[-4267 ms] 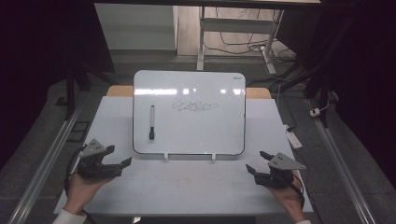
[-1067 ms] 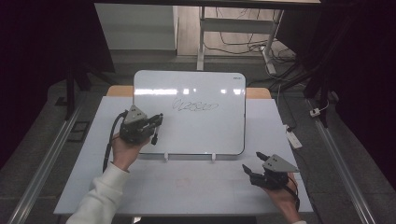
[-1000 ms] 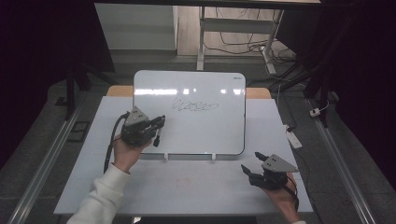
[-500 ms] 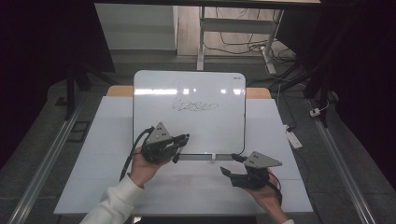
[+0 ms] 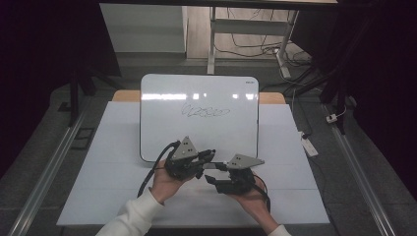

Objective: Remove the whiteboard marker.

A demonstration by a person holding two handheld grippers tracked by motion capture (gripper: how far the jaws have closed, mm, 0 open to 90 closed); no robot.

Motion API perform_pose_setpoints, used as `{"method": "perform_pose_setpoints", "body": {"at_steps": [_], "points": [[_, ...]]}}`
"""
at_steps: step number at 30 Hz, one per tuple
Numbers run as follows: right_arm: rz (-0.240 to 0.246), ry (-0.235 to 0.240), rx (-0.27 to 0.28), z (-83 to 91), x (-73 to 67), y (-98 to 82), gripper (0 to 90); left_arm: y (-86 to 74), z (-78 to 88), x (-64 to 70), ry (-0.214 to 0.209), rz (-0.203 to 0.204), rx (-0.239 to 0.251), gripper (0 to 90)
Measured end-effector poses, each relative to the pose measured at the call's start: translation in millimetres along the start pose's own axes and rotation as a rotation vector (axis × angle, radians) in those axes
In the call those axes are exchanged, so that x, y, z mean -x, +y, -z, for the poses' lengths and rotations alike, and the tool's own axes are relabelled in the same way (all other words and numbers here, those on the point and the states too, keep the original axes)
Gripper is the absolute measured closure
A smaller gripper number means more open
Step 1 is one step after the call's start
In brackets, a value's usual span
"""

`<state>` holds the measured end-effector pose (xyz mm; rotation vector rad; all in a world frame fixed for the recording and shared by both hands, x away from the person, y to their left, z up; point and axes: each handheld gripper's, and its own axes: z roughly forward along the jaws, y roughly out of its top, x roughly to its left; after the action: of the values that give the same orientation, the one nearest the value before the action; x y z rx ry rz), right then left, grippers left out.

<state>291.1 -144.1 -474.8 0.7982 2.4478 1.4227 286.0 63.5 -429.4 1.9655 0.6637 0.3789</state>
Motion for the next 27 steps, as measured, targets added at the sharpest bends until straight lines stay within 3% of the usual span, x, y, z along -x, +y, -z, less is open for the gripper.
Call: {"method": "perform_pose_setpoints", "body": {"at_steps": [12, 18, 27], "points": [[-0.085, 0.013, -0.058, -18.4, -4.4, 8.1, 58.3, -0.6, -7.4, 6.6, 0.006, -0.007, -0.008, 81.0], [-0.141, 0.043, -0.091, -23.6, -1.0, 7.5, 72.2, -0.3, -10.4, 9.6, 0.016, -0.014, -0.01, 81.0], [-0.163, 0.011, -0.107, -22.7, 3.6, 6.4, 76.6, -0.4, -11.0, 13.7, 0.021, -0.025, -0.003, 80.2]]}}
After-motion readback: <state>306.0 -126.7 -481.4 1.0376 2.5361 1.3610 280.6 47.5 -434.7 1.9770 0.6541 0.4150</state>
